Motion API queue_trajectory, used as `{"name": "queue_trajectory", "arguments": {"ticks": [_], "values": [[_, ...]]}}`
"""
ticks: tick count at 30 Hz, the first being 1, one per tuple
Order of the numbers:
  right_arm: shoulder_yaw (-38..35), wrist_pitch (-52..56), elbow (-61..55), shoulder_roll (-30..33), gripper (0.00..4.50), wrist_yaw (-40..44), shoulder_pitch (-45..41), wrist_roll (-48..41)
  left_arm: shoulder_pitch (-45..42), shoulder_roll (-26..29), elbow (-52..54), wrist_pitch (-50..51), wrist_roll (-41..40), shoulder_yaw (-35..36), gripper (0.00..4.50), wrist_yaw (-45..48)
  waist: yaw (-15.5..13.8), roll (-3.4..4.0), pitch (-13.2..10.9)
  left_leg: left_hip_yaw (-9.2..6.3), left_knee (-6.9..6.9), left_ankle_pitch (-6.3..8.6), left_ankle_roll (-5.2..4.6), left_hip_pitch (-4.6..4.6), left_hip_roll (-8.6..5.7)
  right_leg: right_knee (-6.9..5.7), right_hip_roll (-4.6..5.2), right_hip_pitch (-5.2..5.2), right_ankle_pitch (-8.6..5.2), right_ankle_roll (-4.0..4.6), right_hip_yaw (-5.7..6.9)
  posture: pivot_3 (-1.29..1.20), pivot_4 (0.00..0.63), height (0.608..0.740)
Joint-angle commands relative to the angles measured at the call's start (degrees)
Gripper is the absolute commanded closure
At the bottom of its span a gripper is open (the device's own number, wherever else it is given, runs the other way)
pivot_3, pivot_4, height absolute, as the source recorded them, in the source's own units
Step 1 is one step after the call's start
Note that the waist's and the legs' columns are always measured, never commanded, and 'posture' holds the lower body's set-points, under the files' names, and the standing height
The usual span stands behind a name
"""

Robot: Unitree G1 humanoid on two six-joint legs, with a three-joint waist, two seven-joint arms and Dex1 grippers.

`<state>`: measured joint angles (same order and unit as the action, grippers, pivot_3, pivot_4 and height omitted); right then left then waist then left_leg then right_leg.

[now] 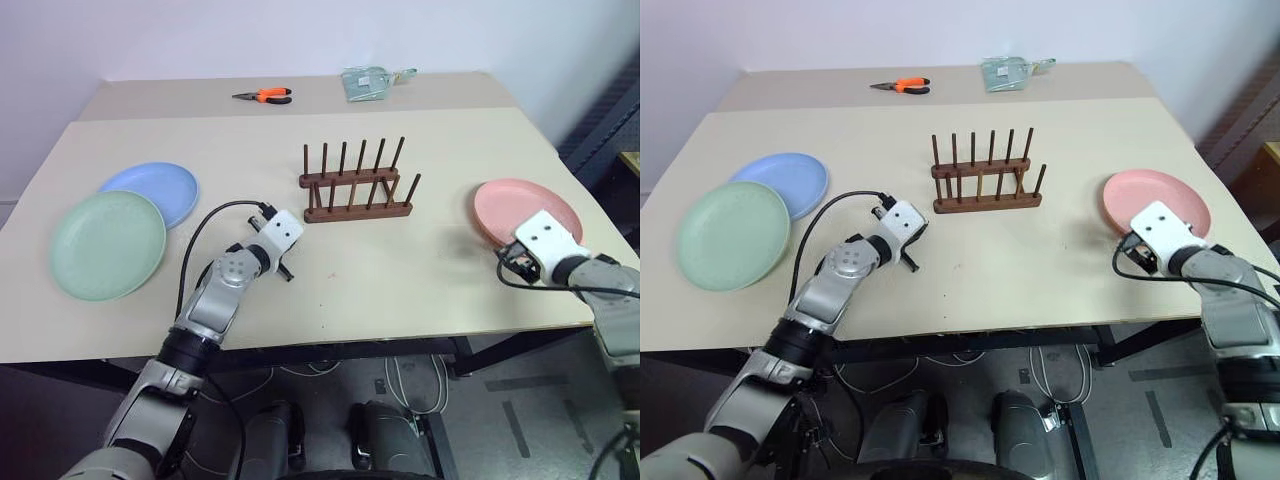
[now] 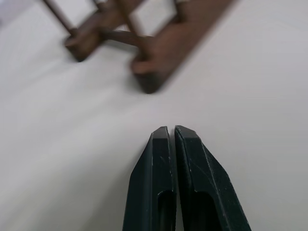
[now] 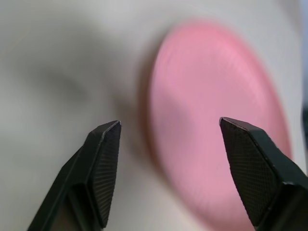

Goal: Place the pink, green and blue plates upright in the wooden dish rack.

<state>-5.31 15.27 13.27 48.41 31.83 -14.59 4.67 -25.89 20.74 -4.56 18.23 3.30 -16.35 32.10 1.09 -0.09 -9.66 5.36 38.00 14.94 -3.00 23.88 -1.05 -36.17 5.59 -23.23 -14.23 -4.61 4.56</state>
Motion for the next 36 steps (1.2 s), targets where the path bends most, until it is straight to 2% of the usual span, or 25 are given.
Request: {"name": "queue_trajectory", "arguments": {"ticks": [1,2,3,7,8,11,13,15,19,21,23,28,36], "values": [[1.7,-4.3,7.1,-0.7,1.5,-2.9,-5.0,2.9,1.7,0.3,10.0,0.7,-6.6,-1.8,4.32,9.5,-0.1,0.02,0.0,0.03,0.02,0.02,0.03,0.01,0.0,0.01,0.02,-0.01,0.0,0.01,0.0,0.0,0.15,0.74],[2.3,-5.1,9.5,-1.0,1.67,-3.5,-6.5,3.5,1.7,0.4,11.4,1.1,-7.4,-1.8,4.32,10.6,-0.2,0.0,0.0,0.02,0.03,0.04,0.07,0.02,-0.01,0.02,0.03,-0.01,0.0,0.01,0.0,0.0,0.15,0.74],[2.9,-5.8,11.4,-1.3,2.03,-3.7,-7.9,3.8,1.7,0.5,12.3,1.3,-7.8,-1.5,4.32,11.1,-0.3,0.02,-0.1,0.01,0.07,0.05,0.09,0.05,-0.01,0.02,0.03,-0.02,0.0,0.02,0.02,0.0,0.15,0.74],[4.6,-9.2,16.1,-1.6,4.06,-4.0,-11.4,4.9,1.3,0.7,13.1,2.4,-8.1,-0.6,4.32,11.0,-0.4,0.09,-0.1,0.01,0.07,-0.01,-0.04,0.1,-0.01,0.04,0.01,-0.04,-0.01,0.03,0.04,0.0,0.15,0.74],[4.5,-9.8,16.4,-1.7,4.45,-4.1,-11.8,4.7,1.4,0.9,13.1,2.5,-7.9,-0.5,4.32,10.9,-0.4,0.1,-0.1,0.01,0.07,-0.02,-0.04,0.13,-0.01,0.06,0.0,-0.04,-0.01,0.02,0.05,0.0,0.15,0.74],[4.3,-12.0,16.0,-1.0,4.45,-4.5,-12.4,4.9,1.8,1.4,13.3,2.9,-7.9,-0.3,4.32,10.7,-0.4,0.11,-0.1,0.02,0.08,-0.03,-0.06,0.15,-0.01,0.05,-0.02,-0.05,0.0,0.01,0.07,0.0,0.15,0.74],[1.0,-12.8,10.9,-1.0,4.45,-2.4,-13.2,0.7,2.3,1.9,13.7,3.0,-8.0,0.0,4.32,10.5,-0.4,0.16,-0.1,0.02,0.09,-0.03,-0.06,0.15,-0.01,0.05,-0.04,-0.05,0.0,0.0,0.07,0.0,0.15,0.74],[-4.5,-8.7,3.0,-2.7,4.45,1.1,-15.8,-9.0,2.9,2.2,14.2,3.3,-8.4,0.9,4.32,10.4,-0.3,0.35,-0.2,0.02,0.09,-0.03,-0.06,0.18,-0.01,0.05,-0.04,-0.06,0.0,-0.01,0.07,0.0,0.15,0.74],[-15.3,14.7,-12.6,-6.6,4.45,5.7,-24.3,-37.5,3.1,2.8,14.4,3.7,-9.7,2.3,4.32,11.1,-0.2,0.58,-0.4,0.02,0.11,-0.03,-0.05,0.18,0.03,-0.07,-0.07,-0.14,0.01,-0.02,0.05,0.0,0.15,0.74],[-18.9,23.5,-16.3,-7.9,4.45,5.6,-28.0,-49.1,2.9,2.8,14.5,3.9,-10.8,3.0,4.32,11.6,-0.7,0.55,-0.3,-0.09,0.1,-0.03,-0.05,0.2,0.06,-0.07,-0.06,-0.14,0.0,-0.01,0.14,0.0,0.15,0.74],[-20.4,30.0,-16.7,-9.4,4.45,3.5,-31.3,-56.2,2.6,2.6,14.8,4.2,-12.0,3.7,4.32,12.2,-1.0,0.46,-0.3,-0.3,0.11,-0.01,-0.07,0.34,0.05,0.08,-0.03,-0.09,0.0,0.0,0.34,0.0,0.15,0.74],[-20.0,37.1,-12.1,-13.4,4.45,-1.7,-35.8,-61.9,2.6,2.3,15.8,5.0,-14.2,4.7,4.32,12.7,-1.5,0.46,-0.3,-0.3,0.15,0.11,-0.23,0.48,-0.14,0.13,0.24,-0.15,0.01,0.01,0.34,0.0,0.15,0.74],[-17.2,38.4,-1.4,-14.9,4.45,-1.3,-39.8,-59.3,4.1,2.5,17.7,6.1,-14.4,4.5,4.32,11.5,-1.3,0.54,-0.3,-0.18,0.12,0.11,-0.29,0.62,-0.18,0.1,0.23,-0.33,0.02,0.01,0.35,0.0,0.15,0.74]]}}
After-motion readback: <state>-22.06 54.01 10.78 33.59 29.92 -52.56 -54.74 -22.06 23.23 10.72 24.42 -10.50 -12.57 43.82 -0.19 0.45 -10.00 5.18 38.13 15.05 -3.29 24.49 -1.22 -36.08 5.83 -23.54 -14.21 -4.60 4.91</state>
